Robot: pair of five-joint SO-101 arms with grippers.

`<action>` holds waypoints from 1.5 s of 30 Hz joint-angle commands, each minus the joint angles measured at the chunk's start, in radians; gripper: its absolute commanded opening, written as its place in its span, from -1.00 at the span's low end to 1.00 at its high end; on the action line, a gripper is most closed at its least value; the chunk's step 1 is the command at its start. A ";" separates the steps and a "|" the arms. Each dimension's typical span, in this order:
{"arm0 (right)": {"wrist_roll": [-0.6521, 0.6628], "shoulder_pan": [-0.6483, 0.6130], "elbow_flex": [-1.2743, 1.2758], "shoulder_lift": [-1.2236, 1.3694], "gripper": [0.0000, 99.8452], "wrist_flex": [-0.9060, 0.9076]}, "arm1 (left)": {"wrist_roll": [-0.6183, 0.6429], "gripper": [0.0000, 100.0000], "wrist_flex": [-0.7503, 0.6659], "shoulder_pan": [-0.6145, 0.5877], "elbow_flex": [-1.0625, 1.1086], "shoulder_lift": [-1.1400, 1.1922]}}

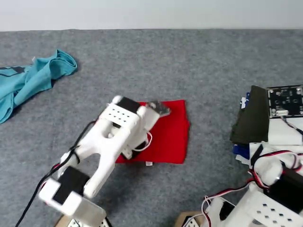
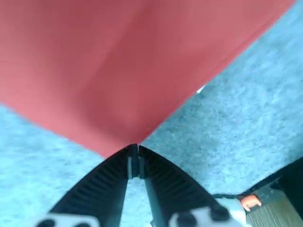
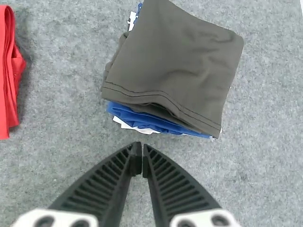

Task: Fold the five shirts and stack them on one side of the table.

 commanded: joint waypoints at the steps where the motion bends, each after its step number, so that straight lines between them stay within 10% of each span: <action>1: 0.005 0.004 -0.009 -0.001 -0.97 0.035 | -0.002 -0.99 0.061 -0.014 -0.111 -0.140; 21: -0.373 -0.613 -0.012 0.426 -0.95 -0.015 | -0.104 -0.99 0.089 -0.890 0.099 -0.683; 26: -0.512 -0.746 -0.012 0.526 -0.61 -0.087 | -0.218 -0.99 0.087 -1.074 0.186 -0.781; 32: -0.715 -0.814 -0.011 0.644 -0.41 -0.334 | -0.290 -0.99 0.087 -1.218 0.191 -0.838; 45: -0.724 -0.825 -0.011 0.969 -0.41 -0.611 | -0.328 -0.99 0.066 -1.321 0.249 -0.832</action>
